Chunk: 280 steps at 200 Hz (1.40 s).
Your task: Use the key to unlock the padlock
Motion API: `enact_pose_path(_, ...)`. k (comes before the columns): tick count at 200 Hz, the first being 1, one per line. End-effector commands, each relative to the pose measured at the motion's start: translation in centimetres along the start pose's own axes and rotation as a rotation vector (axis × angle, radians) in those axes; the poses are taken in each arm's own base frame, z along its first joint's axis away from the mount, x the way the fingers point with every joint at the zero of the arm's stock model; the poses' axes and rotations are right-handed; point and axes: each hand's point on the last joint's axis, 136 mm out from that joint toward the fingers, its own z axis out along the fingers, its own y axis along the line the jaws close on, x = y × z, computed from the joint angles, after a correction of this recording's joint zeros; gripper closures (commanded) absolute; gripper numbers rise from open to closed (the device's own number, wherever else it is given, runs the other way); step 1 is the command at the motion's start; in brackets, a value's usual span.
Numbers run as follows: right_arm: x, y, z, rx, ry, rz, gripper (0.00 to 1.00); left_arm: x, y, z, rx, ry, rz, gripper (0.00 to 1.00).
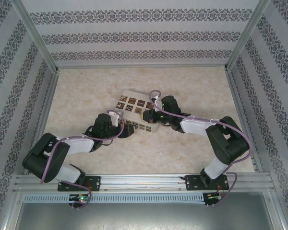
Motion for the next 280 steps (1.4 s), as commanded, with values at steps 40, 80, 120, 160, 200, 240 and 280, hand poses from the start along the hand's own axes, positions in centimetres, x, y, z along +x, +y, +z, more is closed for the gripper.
enact_pose_path(40,3.3,-3.0,0.7,0.098,0.095,0.069,1.0,-0.3,-0.2,1.7,0.031,-0.04,0.029,0.37)
enact_pose_path(80,3.6,-3.1,0.7,0.101,0.101,0.069,1.0,0.0,0.2,2.5,0.034,-0.054,0.014,0.39)
enact_pose_path(120,3.6,-3.1,0.6,0.099,0.102,0.067,1.0,-0.2,0.7,3.1,0.03,-0.075,0.002,0.42)
enact_pose_path(160,3.5,-2.9,0.7,0.098,0.103,0.06,1.0,-0.2,0.8,3.7,0.04,-0.078,-0.013,0.45)
enact_pose_path(200,3.4,-2.9,0.7,0.099,0.104,0.059,1.0,-0.1,0.5,4.2,0.071,-0.082,-0.045,0.49)
enact_pose_path(240,3.5,-3.0,0.7,0.1,0.107,0.059,1.0,0.5,0.3,4.4,0.075,-0.088,-0.074,0.52)
enact_pose_path(280,3.6,-3.1,0.6,0.104,0.109,0.06,1.0,0.8,0.0,4.8,0.063,-0.074,-0.063,0.55)
